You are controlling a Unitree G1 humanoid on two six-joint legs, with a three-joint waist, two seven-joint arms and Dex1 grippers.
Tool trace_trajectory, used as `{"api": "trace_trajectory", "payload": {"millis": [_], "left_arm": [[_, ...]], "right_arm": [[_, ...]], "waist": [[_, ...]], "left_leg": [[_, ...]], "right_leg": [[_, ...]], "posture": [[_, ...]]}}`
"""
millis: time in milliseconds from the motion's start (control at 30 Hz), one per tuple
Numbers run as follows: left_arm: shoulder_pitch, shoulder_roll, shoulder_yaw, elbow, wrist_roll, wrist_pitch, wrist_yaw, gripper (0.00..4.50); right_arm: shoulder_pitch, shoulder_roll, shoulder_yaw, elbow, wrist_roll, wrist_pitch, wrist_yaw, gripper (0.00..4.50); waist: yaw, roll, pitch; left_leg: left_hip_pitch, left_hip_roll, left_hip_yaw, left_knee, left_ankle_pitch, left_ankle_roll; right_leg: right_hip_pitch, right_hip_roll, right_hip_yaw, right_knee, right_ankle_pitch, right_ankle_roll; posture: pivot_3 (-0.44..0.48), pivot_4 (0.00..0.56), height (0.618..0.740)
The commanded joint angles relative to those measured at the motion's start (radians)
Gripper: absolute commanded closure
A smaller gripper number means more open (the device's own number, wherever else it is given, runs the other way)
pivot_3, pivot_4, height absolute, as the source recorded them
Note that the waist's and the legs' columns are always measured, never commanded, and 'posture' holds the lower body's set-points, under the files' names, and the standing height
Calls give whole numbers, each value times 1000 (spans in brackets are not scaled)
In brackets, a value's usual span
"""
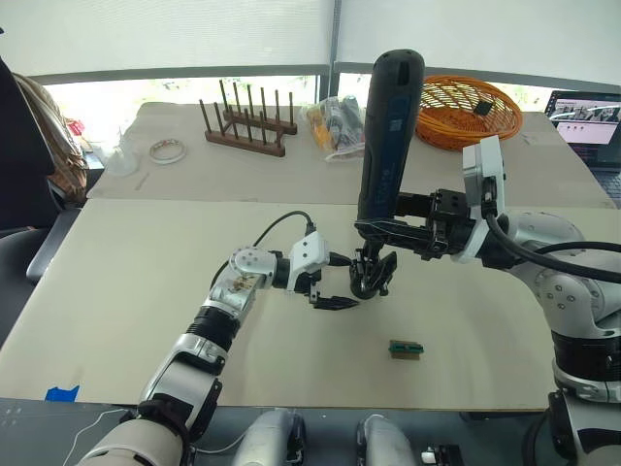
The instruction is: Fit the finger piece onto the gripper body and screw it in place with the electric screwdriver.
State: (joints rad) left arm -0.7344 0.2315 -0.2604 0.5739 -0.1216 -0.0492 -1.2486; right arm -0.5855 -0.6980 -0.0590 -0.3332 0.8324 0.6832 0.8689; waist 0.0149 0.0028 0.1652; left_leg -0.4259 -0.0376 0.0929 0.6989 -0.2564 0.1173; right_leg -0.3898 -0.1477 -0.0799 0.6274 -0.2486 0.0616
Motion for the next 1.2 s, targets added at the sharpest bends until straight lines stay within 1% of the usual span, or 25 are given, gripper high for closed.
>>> {"api": "trace_trajectory", "payload": {"millis": [33, 300, 567, 1200], "left_arm": [[-4, -4, 1, -33, -6, -22, -4, 0], [-5, -3, 0, -34, -5, -21, -5, 0], [-4, -4, -1, -34, -4, -23, -5, 0], [-8, -8, -1, -29, -3, -23, -3, 0]], "right_arm": [[-34, -2, -47, -27, -5, -39, 10, 2545], [-34, 5, -54, -24, -16, -40, 13, 2545], [-47, 14, -66, -34, 16, -10, -9, 2545], [-40, 4, -75, -37, 17, 19, -6, 2545]], "waist": [[0, 0, 0], [0, 0, 0], [-1, 0, 0], [0, 0, 0]], "left_leg": [[0, 0, 0, 0, 0, 0], [0, 0, 0, 0, 0, 0], [0, 0, 0, 0, 0, 0], [0, 0, 0, 0, 0, 0]], "right_leg": [[0, 0, 0, 0, 0, 0], [0, 0, 0, 0, 0, 0], [0, 0, 0, 0, 0, 0], [0, 0, 0, 0, 0, 0]], "posture": [[0, 150, 740], [0, 150, 740], [0, 150, 740], [0, 150, 740]]}}
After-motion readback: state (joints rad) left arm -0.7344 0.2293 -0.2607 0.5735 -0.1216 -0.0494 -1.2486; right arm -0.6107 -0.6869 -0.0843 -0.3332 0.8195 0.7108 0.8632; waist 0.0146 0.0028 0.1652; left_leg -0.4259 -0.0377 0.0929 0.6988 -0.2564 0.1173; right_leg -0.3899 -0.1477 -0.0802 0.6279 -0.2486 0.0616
